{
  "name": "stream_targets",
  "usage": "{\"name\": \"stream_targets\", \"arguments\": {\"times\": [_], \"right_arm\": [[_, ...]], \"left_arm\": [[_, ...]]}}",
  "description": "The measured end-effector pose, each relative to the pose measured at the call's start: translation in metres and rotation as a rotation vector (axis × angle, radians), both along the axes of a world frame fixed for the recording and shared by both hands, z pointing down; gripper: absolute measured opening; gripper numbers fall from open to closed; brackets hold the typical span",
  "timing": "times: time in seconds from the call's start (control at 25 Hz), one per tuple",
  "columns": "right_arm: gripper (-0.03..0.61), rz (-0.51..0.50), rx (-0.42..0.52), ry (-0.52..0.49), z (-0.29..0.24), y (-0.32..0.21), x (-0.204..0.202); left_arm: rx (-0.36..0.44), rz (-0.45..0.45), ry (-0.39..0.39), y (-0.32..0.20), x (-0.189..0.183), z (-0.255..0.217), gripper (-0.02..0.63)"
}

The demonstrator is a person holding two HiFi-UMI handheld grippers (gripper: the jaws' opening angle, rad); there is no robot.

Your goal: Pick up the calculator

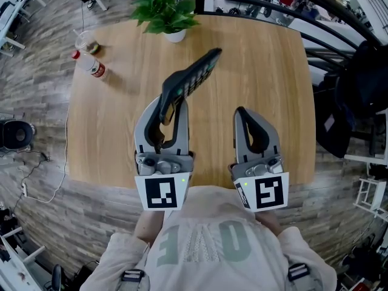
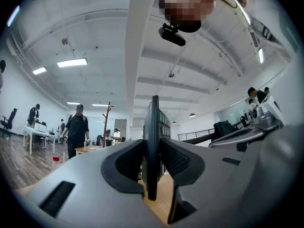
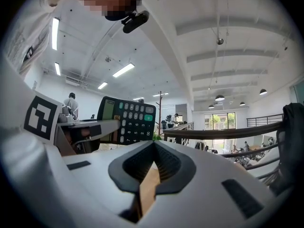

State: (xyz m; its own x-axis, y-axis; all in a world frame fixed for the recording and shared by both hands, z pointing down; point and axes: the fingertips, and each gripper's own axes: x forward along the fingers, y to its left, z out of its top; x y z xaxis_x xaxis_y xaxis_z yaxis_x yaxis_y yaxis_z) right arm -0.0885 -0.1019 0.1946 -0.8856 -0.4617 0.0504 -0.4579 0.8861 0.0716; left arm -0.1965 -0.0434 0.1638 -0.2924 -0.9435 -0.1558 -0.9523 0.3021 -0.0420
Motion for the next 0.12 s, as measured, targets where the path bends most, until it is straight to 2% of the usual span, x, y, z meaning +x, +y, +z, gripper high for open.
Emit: {"name": "stream_targets", "arguments": {"times": [0.12], "right_arm": [[0.018,0.003,-0.003,0.01,0.0024,-0.0013,0.0009]], "left_arm": [[-0.012,0.001,-0.025,-0.0018,0.0017,0.0008,0.121]]}}
